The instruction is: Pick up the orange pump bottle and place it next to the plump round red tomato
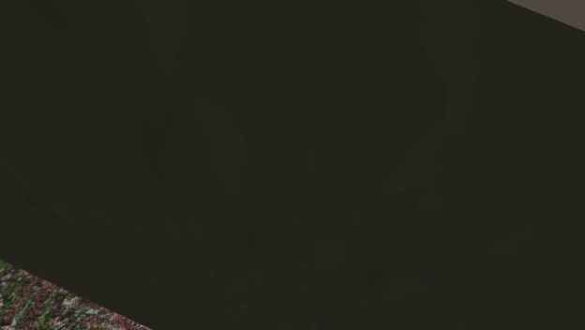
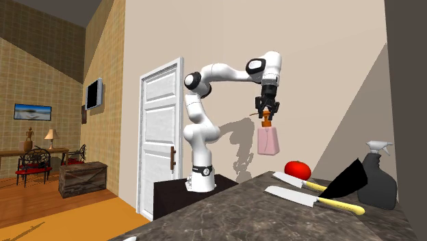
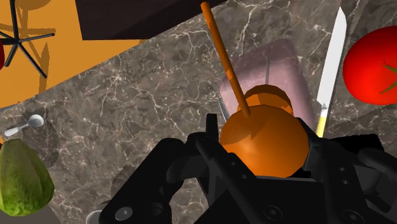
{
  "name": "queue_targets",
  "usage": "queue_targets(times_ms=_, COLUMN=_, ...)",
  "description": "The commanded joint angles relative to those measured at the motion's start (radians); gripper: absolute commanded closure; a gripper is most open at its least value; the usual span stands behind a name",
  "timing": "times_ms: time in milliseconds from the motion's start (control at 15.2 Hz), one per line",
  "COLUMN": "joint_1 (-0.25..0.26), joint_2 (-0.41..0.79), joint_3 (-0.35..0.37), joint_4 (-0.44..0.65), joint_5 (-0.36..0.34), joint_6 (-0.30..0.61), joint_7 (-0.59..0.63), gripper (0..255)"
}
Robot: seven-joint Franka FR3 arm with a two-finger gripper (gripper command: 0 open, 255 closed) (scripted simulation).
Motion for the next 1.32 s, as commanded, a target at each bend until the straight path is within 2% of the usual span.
queue_targets(times_ms=0, joint_1=0.001, joint_2=-0.003, joint_3=0.001, joint_4=-0.027, joint_5=0.001, joint_6=0.025, joint_7=0.000, gripper=255)
queue_targets(times_ms=1254, joint_1=0.009, joint_2=0.018, joint_3=0.025, joint_4=-0.266, joint_5=0.011, joint_6=0.283, joint_7=0.021, gripper=255)
